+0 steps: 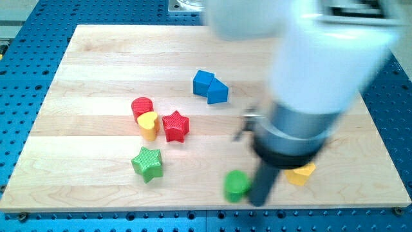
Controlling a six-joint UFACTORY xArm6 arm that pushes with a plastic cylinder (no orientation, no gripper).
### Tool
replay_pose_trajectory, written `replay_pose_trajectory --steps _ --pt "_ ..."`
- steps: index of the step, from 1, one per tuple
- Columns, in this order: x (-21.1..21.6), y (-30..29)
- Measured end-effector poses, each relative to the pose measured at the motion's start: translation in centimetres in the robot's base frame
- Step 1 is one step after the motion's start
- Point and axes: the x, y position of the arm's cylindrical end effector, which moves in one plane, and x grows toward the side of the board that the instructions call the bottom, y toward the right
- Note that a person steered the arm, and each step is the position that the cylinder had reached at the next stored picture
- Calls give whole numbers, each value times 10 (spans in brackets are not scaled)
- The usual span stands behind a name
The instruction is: Push the yellow hexagon to the bottom right side of the board
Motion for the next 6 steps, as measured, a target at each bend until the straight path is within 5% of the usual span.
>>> replay_pose_trajectory --steps 1,2,3,6 --pt "-18 -79" --pt "-46 -75" --pt "-62 32" --pt "-23 110"
